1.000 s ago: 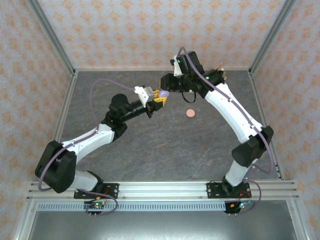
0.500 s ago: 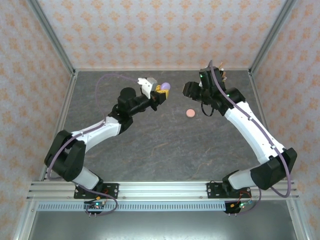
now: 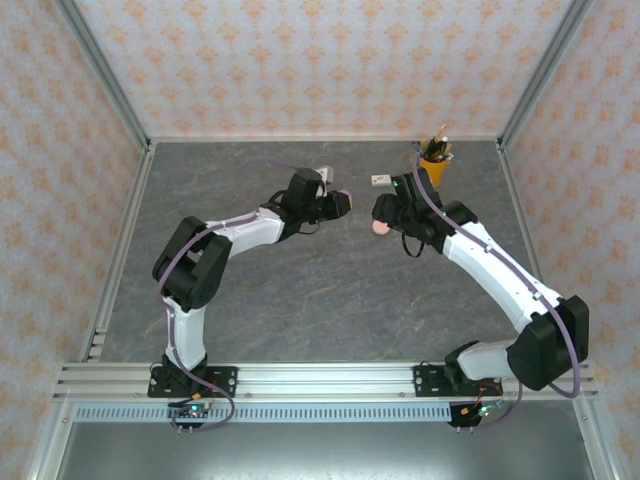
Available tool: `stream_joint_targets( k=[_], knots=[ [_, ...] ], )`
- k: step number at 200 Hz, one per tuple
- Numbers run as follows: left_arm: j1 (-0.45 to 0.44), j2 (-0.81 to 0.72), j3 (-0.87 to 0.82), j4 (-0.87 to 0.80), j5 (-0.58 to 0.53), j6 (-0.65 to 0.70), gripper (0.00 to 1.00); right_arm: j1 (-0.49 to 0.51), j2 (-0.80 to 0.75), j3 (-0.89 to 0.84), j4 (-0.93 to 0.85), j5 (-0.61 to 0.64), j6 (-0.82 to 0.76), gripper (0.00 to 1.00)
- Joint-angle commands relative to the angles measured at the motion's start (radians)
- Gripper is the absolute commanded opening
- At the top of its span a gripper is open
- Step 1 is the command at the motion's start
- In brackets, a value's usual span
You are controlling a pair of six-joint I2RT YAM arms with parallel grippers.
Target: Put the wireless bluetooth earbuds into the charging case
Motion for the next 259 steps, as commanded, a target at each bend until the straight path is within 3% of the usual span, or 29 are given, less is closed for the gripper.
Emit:
stream_joint_targets(
  k=[1, 30, 99, 153, 182, 207, 242, 259],
  knots=[
    [-0.02, 0.05, 0.094, -0.133, -0.025, -0.089, 0.0, -0.001, -0.042, -0.02, 0.025, 0.054, 0.016, 0.56],
    [-0.04, 0.116, 0.158, -0.217, -0.029, -0.099, 0.0, -0.003, -0.053, -0.024, 0.02, 0.064, 0.016, 0.57],
    [-0.043, 0.2, 0.189, -0.276, -0.04, -0.12, 0.13, -0.004, -0.076, -0.024, 0.011, 0.079, 0.012, 0.57],
    [-0.042, 0.207, 0.2, -0.344, -0.073, -0.085, 0.38, -0.004, -0.087, -0.011, 0.005, 0.078, 0.015, 0.58],
    [-0.038, 0.163, 0.194, -0.397, -0.122, -0.047, 0.62, -0.006, -0.104, -0.001, -0.008, 0.085, 0.009, 0.61],
    [-0.025, 0.11, 0.191, -0.454, -0.161, -0.017, 0.73, -0.006, -0.129, -0.005, -0.01, 0.1, 0.016, 0.62],
    [0.012, -0.005, 0.148, -0.515, -0.23, 0.025, 0.82, -0.007, -0.134, -0.012, -0.017, 0.119, 0.015, 0.65],
    [0.036, -0.096, 0.111, -0.54, -0.275, 0.057, 0.83, -0.013, -0.168, -0.023, -0.021, 0.142, 0.009, 0.73]
  ],
)
